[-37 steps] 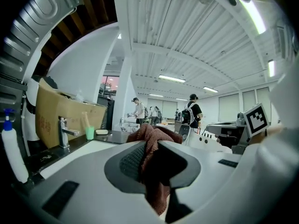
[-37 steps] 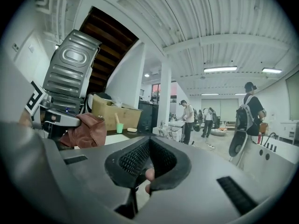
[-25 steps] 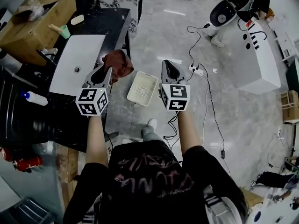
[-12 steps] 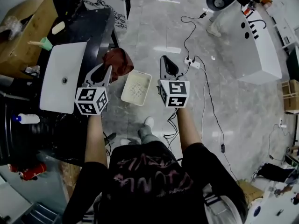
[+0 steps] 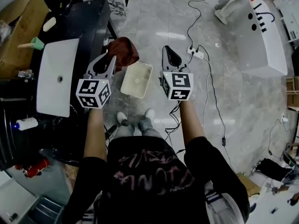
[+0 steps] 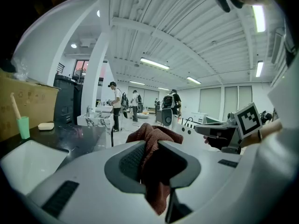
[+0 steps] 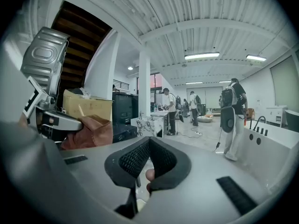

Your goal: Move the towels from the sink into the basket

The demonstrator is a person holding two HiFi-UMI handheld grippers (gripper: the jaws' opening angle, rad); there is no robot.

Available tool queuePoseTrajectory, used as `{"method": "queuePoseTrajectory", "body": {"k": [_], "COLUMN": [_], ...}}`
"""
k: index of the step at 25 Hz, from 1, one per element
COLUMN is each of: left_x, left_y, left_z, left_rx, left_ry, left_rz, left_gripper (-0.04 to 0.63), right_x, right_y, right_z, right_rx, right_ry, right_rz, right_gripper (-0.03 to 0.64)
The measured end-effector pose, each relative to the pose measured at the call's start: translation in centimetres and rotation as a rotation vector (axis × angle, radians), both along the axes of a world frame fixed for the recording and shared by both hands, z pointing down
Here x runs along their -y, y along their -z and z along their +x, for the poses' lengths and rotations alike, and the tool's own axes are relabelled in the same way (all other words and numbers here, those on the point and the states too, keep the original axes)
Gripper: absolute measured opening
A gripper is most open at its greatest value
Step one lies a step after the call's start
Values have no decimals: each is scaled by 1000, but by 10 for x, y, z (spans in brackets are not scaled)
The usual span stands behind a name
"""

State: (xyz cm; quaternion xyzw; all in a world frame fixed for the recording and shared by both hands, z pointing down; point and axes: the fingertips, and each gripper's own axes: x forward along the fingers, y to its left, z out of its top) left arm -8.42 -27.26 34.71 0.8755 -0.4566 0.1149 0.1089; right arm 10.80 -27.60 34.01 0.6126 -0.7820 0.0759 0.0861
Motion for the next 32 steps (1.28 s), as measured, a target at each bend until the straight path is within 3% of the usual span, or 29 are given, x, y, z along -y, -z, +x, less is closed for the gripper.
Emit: {"method": "queuePoseTrajectory", "body": {"k": [11, 21, 32], "left_x": [40, 54, 45], "left_y": [-73, -195, -339], "left_z": [4, 25, 31], "left_rx": [-19, -15, -18], "left_ry": [-46, -60, 2], "left_rz": [-107, -232, -377], "left_gripper": [87, 86, 87], "right_x": [25, 26, 13], "right_y": [-71, -184, -327], "right_z": [-6, 11, 22], "right_rx": [0, 22, 78], "right_ry": [-38, -71, -74], "right_rz": [-108, -231, -373], "right_gripper": [14, 15, 14]}}
